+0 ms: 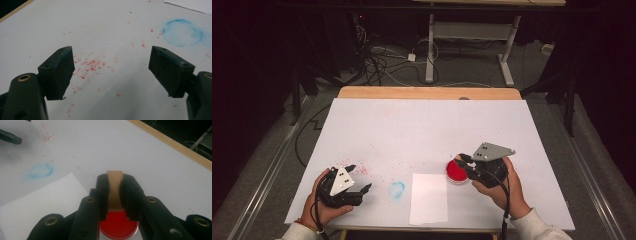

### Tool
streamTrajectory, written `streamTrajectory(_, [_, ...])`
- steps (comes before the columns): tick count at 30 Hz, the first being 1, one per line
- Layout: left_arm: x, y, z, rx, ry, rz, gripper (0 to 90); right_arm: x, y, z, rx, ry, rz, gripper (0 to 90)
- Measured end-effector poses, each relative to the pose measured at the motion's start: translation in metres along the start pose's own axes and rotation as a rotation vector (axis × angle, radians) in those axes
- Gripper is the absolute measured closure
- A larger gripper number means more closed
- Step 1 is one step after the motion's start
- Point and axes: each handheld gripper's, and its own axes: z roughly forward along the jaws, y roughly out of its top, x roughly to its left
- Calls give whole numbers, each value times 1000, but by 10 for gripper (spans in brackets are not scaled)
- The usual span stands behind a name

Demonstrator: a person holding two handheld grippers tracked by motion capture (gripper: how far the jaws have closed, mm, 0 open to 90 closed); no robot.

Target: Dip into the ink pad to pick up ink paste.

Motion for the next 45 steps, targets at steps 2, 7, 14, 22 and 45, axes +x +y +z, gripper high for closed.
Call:
streamTrajectory(2, [0, 0, 0, 1, 0, 0, 199, -1, -4, 7, 28, 0, -2, 762])
streamTrajectory(7, [0, 0, 0, 4, -3, 2, 199, -4, -14, 23, 90, -5, 3, 762])
streamTrajectory(14, [0, 0, 1, 7, -8, 6, 199, -9, -28, 44, 161, -6, 13, 762])
streamTrajectory(22, [-1, 0, 1, 11, -10, 10, 200, -15, -40, 59, 209, 32, 47, 762])
streamTrajectory(45, [-3, 1, 3, 26, -20, 5, 202, -18, -44, 61, 210, 52, 66, 763])
